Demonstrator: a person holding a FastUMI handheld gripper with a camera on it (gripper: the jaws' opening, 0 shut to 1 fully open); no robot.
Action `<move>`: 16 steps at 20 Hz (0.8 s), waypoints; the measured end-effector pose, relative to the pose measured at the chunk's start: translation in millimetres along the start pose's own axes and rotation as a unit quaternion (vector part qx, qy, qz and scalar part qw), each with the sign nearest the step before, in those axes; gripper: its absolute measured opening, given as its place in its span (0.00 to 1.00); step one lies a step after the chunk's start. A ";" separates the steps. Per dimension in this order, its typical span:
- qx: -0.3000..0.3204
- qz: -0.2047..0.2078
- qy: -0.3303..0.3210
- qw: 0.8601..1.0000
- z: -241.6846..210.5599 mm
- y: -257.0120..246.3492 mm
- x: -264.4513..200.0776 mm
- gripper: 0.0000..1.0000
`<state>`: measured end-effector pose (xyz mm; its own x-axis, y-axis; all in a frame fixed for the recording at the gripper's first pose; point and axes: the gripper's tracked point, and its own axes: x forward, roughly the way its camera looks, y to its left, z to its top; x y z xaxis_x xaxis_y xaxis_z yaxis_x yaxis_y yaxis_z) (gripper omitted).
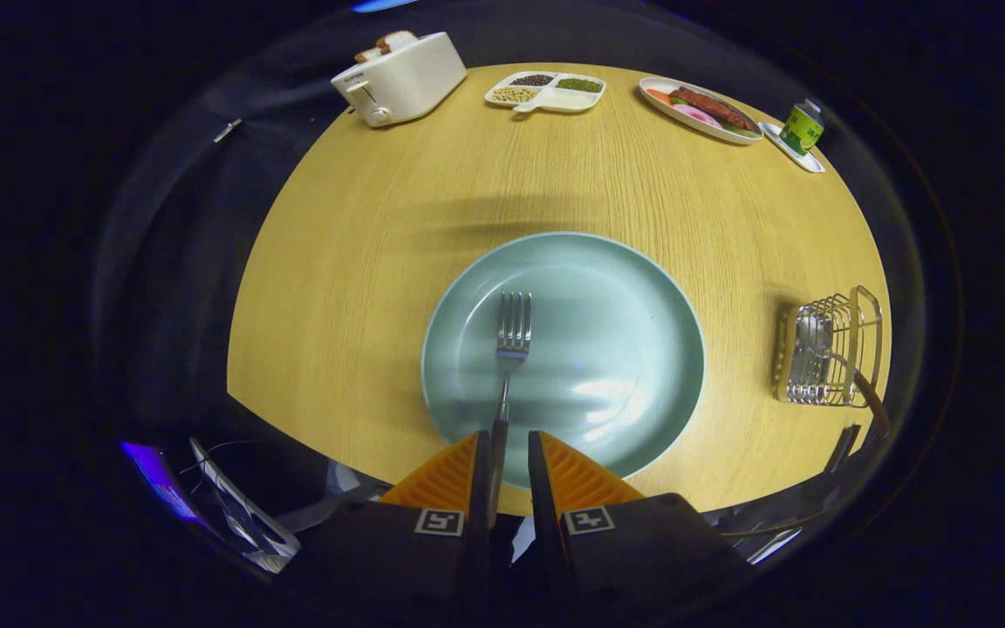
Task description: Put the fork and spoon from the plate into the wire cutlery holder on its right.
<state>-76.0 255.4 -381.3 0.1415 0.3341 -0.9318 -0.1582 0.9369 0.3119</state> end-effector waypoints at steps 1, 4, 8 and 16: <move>-0.001 -0.006 0.002 1.000 -1.1 -0.1 4.9 0.27; -0.004 -0.023 0.006 1.000 -4.8 0.2 20.4 0.27; -0.003 -0.040 0.013 0.999 -10.2 0.1 35.0 0.27; -0.025 -0.023 0.019 0.999 -8.4 -2.4 25.3 0.07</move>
<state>-80.3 260.7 -407.1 0.1124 0.2852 -0.9519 -0.2003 0.9448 0.2594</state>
